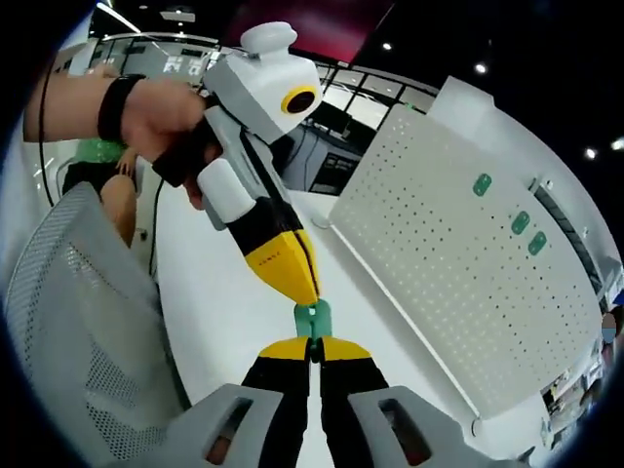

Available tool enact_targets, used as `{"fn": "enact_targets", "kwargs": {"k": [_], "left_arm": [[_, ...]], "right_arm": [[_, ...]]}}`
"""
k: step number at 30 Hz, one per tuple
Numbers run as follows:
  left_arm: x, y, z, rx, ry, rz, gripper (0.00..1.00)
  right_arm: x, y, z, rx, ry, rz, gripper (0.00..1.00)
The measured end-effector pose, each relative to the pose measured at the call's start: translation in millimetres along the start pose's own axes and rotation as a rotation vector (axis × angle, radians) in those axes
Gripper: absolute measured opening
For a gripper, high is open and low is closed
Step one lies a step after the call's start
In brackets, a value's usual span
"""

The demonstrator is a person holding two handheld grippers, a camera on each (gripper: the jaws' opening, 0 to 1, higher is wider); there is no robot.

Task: Insert the hook assembly into the mounting plate slot until the hook locks in place.

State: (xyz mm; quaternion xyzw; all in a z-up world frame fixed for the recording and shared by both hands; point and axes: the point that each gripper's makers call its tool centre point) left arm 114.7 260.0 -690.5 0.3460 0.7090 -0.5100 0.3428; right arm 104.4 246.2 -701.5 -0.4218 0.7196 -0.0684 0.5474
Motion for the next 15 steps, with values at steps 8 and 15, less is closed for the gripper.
{"fn": "enact_targets", "kwargs": {"k": [8, 15], "left_arm": [[-7.0, 0.6, -9, 0.009, -0.091, -0.001, 0.22], [-4.6, -14.4, -11, 0.028, -0.112, 0.082, 0.31]], "right_arm": [[-2.9, -18, 2, 0.050, -0.007, 0.077, 0.01], [-13.1, -50, 2, 0.124, -0.030, 0.219, 0.01]]}}
Point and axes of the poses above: the point that each gripper's makers call its tool centre point, and the gripper's own axes: z roughly forward along the fingers, y roughly to its left, x roughly out of its underside, and after that the axes turned 14 degrees about x, right-handed
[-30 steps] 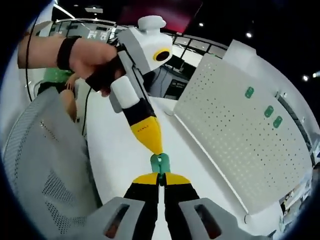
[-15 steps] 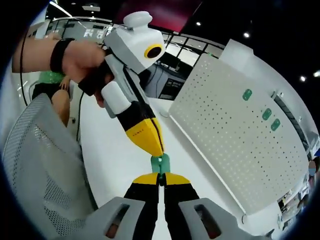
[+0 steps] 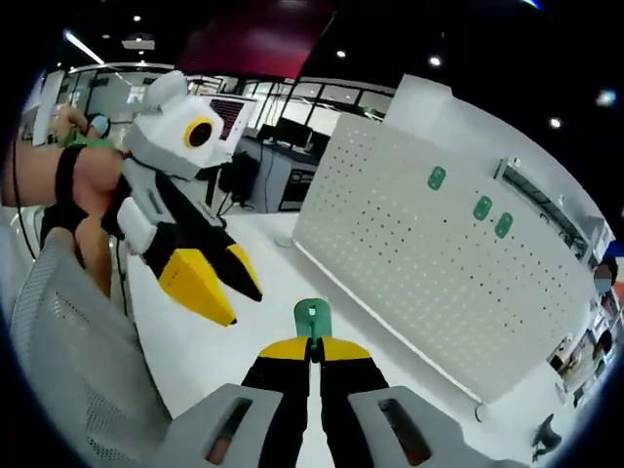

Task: Insert the hook assembly into the mounting plate slot until the hook locks in place.

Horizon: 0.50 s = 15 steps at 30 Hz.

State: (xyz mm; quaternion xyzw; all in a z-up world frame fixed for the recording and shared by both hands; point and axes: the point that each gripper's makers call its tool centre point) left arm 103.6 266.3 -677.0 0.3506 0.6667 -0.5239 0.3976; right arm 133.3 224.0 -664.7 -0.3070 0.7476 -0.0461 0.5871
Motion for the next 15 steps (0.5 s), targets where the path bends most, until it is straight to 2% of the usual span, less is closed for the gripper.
{"fn": "enact_targets", "kwargs": {"k": [5, 9, 15], "left_arm": [[5.1, -9.8, 3, 0.014, 0.018, 0.029, 0.36], [7.0, -20.8, 3, 0.030, 0.007, 0.044, 0.37], [11.1, -28.2, -3, 0.022, 0.009, 0.056, 0.40]], "right_arm": [[-10.0, -18, 1, 0.055, -0.025, 0.104, 0.01], [-13.1, -29, 0, 0.078, -0.034, 0.181, 0.01], [-19.1, -44, -1, 0.127, -0.052, 0.246, 0.01]]}}
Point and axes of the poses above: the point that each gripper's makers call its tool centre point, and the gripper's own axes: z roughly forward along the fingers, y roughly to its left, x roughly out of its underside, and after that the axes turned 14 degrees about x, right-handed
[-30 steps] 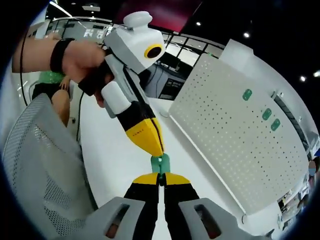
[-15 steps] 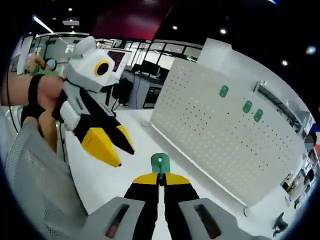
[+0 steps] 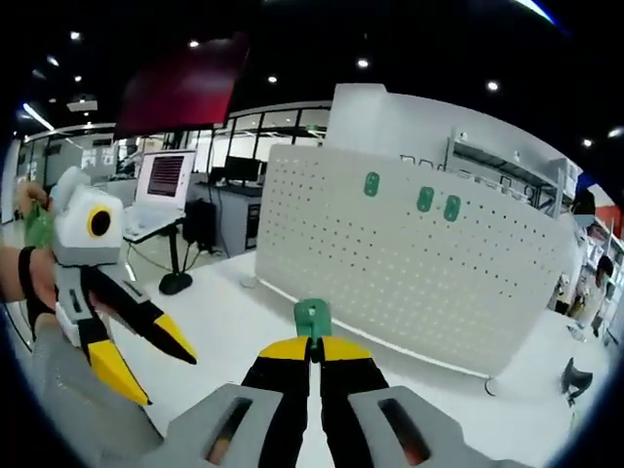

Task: Insert the hook assembly into the mounting plate slot until the hook locks in place.

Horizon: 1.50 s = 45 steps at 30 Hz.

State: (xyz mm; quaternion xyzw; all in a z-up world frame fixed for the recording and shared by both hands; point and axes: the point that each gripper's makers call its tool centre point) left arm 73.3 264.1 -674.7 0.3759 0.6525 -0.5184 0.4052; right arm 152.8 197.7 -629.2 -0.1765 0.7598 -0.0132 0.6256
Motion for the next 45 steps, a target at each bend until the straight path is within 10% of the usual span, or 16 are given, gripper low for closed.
{"fn": "enact_targets", "kwargs": {"k": [7, 13, 45], "left_arm": [[-2.2, -0.8, -7, -0.038, -0.017, 0.028, 0.47], [-9.3, 6.6, -18, -0.142, -0.047, 0.117, 0.73], [-11.7, 20.2, -49, -0.315, 0.003, 0.246, 1.00]], "right_arm": [[-9.2, -9, 6, 0.026, -0.014, 0.052, 0.01], [-20.2, -14, 16, 0.039, -0.029, 0.091, 0.01], [-81.6, -48, 69, 0.159, -0.116, 0.185, 0.01]]}}
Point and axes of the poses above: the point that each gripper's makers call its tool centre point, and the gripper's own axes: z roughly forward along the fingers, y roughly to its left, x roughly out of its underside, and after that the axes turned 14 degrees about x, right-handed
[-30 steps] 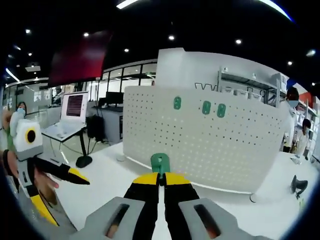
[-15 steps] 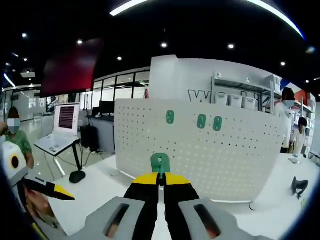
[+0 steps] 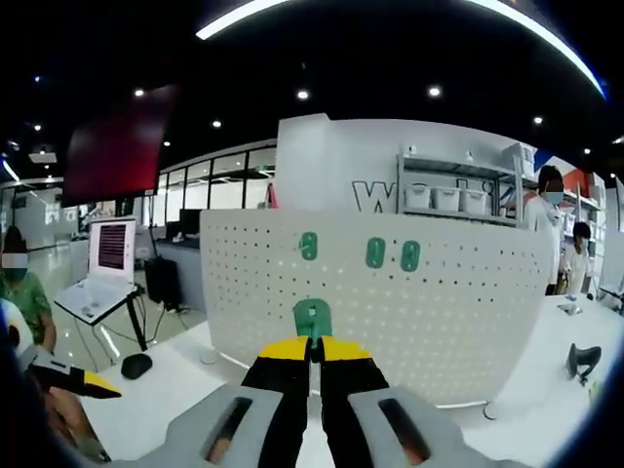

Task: Insert the hook assembly into the mounting plate slot until the hook locks in place.

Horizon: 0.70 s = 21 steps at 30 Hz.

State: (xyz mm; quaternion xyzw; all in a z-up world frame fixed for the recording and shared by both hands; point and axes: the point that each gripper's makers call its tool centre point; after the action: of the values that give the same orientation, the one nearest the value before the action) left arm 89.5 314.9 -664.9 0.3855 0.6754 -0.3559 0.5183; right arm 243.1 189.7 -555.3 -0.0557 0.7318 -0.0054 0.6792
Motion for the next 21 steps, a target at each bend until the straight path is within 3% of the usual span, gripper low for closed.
{"fn": "enact_targets", "kwargs": {"k": [10, 21], "left_arm": [[4.2, 2.8, 3, 0.013, 0.000, -0.008, 0.99], [1.0, 4.6, 0, 0.024, -0.013, -0.008, 1.00]], "right_arm": [[-12.9, 9, 17, 0.011, -0.025, 0.004, 0.01], [-17.6, -1, 37, 0.067, -0.021, 0.079, 0.01]]}}
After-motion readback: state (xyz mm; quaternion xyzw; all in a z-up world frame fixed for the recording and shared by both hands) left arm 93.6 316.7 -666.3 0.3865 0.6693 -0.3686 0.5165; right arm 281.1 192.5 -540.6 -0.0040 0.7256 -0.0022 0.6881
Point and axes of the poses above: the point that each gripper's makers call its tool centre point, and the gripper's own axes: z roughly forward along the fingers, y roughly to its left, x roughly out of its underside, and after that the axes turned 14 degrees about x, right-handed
